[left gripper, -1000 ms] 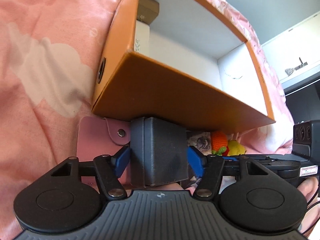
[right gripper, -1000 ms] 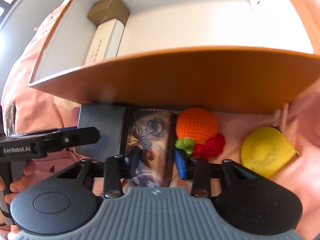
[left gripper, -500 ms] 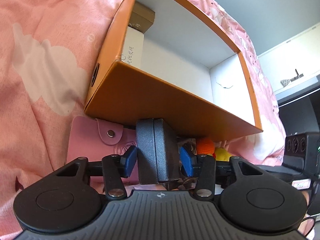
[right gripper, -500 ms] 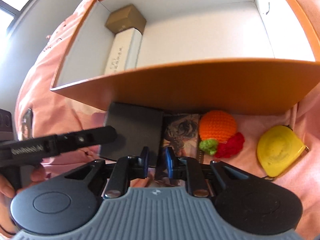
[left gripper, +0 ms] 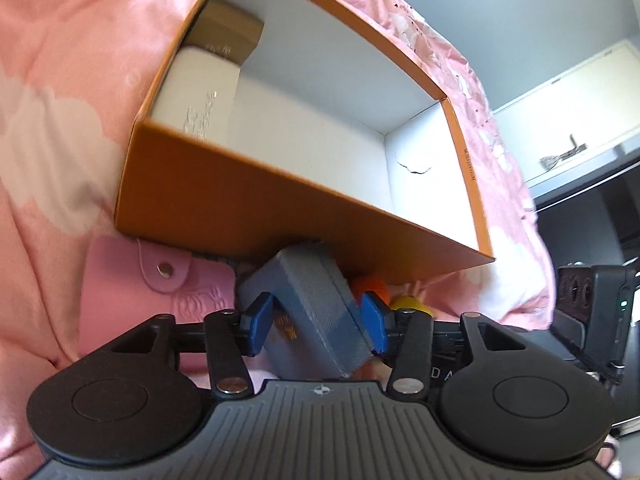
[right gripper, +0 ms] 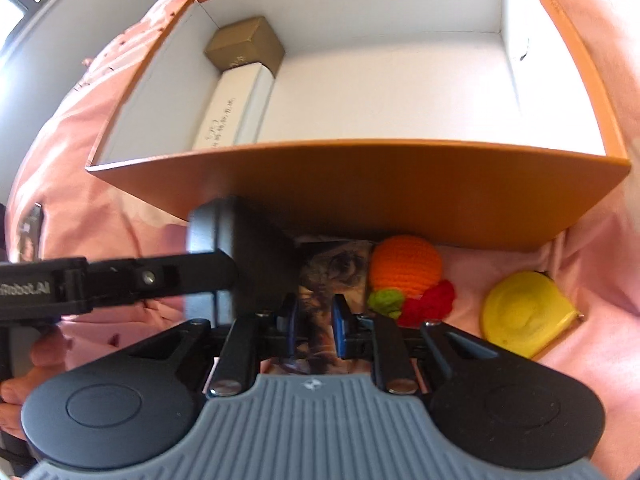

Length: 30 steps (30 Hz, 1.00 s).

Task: Organize objects
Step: 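Grasp the brown PHOTO CARD pack with the right tool and lift it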

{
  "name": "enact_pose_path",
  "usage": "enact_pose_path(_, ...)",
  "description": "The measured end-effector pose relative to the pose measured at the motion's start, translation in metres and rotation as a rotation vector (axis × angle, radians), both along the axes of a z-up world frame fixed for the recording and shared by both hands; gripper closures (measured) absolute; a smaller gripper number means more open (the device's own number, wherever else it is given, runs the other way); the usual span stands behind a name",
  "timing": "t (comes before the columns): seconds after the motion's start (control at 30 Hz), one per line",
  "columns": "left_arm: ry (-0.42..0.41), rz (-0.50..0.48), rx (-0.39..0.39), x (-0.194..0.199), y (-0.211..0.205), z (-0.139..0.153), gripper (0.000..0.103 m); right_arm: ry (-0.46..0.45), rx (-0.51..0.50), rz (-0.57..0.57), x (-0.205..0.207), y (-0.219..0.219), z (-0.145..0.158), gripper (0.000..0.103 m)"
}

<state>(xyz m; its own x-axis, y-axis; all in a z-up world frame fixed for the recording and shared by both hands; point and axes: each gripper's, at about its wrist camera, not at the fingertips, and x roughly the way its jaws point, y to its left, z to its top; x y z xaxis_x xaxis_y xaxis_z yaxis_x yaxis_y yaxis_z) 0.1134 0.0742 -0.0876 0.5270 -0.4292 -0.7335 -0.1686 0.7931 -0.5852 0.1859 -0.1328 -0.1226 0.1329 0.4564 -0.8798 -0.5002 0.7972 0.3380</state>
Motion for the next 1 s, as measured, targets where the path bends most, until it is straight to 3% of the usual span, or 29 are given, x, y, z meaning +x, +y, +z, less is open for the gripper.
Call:
enact_pose_path(0.07,0.007,-0.01,0.041,-0.001,-0.003,0.004,0.047,-0.024,-0.021,-0.004,-0.001,-0.002,0.001,0.083)
enact_pose_path(0.13,0.022,-0.013,0.06,0.002,-0.006,0.006,0.046,-0.021,-0.051,-0.019,-0.001,-0.005,0.001,0.074)
enact_pose_path(0.33,0.093,0.011,0.103,0.006,-0.008,0.001,0.042,0.055,-0.09,-0.022,0.01,-0.001,-0.011,0.067)
enact_pose_path(0.5,0.123,0.027,0.116,0.0,0.001,-0.008,0.056,0.135,-0.101,-0.024,0.024,0.01,-0.028,0.055)
enact_pose_path(0.73,0.079,0.036,0.113,-0.009,0.011,-0.006,0.062,0.217,-0.008,-0.056,0.038,0.003,-0.051,0.041)
enact_pose_path(0.87,0.077,0.04,0.124,-0.014,0.013,-0.005,0.063,0.187,-0.002,-0.053,0.035,0.005,-0.047,0.044)
enact_pose_path(1.0,0.071,0.04,0.135,-0.018,0.01,-0.006,0.063,0.169,0.024,-0.06,0.035,-0.001,-0.033,0.067)
